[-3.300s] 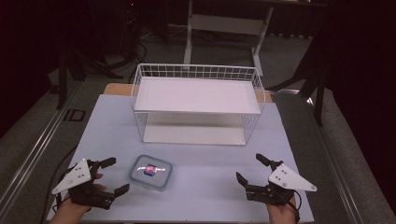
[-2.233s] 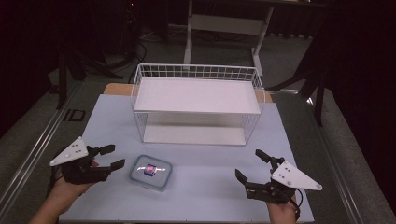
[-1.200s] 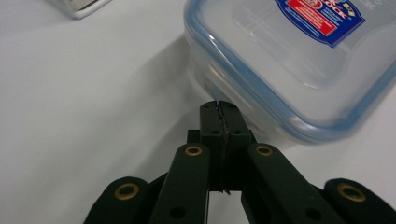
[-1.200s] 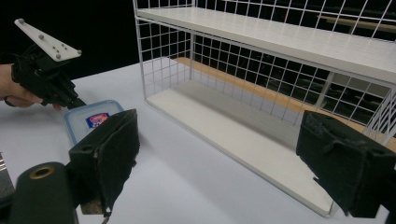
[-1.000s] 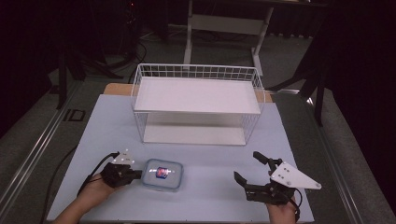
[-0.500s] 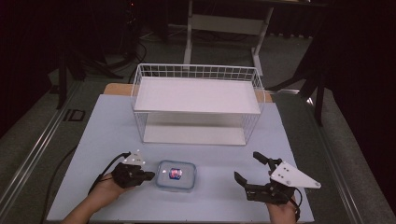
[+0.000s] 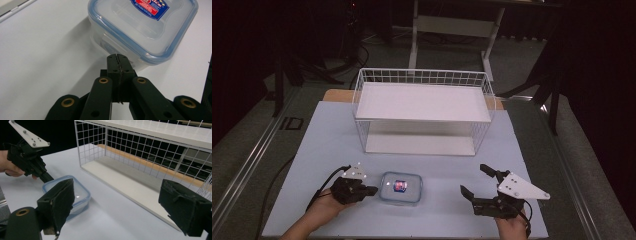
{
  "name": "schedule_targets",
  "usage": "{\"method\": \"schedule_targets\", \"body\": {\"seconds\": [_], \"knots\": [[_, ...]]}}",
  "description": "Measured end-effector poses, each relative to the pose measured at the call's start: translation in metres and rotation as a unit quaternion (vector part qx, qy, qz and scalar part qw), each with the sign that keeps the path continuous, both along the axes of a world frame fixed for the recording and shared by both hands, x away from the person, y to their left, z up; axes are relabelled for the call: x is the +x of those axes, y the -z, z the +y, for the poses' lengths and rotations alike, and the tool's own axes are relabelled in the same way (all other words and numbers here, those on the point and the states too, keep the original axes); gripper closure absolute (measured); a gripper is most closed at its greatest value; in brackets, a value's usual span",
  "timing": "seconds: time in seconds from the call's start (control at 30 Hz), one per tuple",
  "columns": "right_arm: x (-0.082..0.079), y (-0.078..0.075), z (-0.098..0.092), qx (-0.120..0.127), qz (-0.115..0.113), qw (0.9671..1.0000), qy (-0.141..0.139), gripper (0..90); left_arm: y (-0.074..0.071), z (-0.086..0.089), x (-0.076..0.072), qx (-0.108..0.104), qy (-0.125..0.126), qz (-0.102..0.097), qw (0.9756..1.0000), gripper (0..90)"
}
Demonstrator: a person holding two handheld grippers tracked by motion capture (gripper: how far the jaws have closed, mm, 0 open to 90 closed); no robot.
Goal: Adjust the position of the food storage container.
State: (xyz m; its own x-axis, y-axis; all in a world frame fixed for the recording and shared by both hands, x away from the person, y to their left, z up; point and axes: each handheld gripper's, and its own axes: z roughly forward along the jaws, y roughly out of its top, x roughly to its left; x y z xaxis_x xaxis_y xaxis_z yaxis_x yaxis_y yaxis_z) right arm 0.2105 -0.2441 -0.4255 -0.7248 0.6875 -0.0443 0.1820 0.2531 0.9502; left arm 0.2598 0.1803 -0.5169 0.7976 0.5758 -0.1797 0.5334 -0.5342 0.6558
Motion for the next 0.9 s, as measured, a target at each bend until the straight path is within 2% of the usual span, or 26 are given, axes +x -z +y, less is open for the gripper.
{"method": "schedule_targets", "body": {"seconds": [0.13,0.47,0.6,0.9], "knots": [[0.0,0.0,0.0,-0.001,-0.001,1.0,0.0,13.3,0.001,-0.005,0.001,0.001,0.001,0.001,1.0,90.0],[0.0,0.0,0.001,-0.002,-0.002,1.0,-0.001,13.3,0.001,-0.027,0.006,0.0,0.023,0.01,0.9997,90.0],[0.001,0.001,-0.002,0.009,-0.002,0.9999,0.01,12.8,0.001,-0.042,0.009,0.003,0.041,0.01,0.9991,90.0],[0.004,0.003,-0.005,0.002,0.003,0.9999,0.014,13.0,0.003,-0.067,0.016,0.004,0.061,0.013,0.9981,90.0]]}}
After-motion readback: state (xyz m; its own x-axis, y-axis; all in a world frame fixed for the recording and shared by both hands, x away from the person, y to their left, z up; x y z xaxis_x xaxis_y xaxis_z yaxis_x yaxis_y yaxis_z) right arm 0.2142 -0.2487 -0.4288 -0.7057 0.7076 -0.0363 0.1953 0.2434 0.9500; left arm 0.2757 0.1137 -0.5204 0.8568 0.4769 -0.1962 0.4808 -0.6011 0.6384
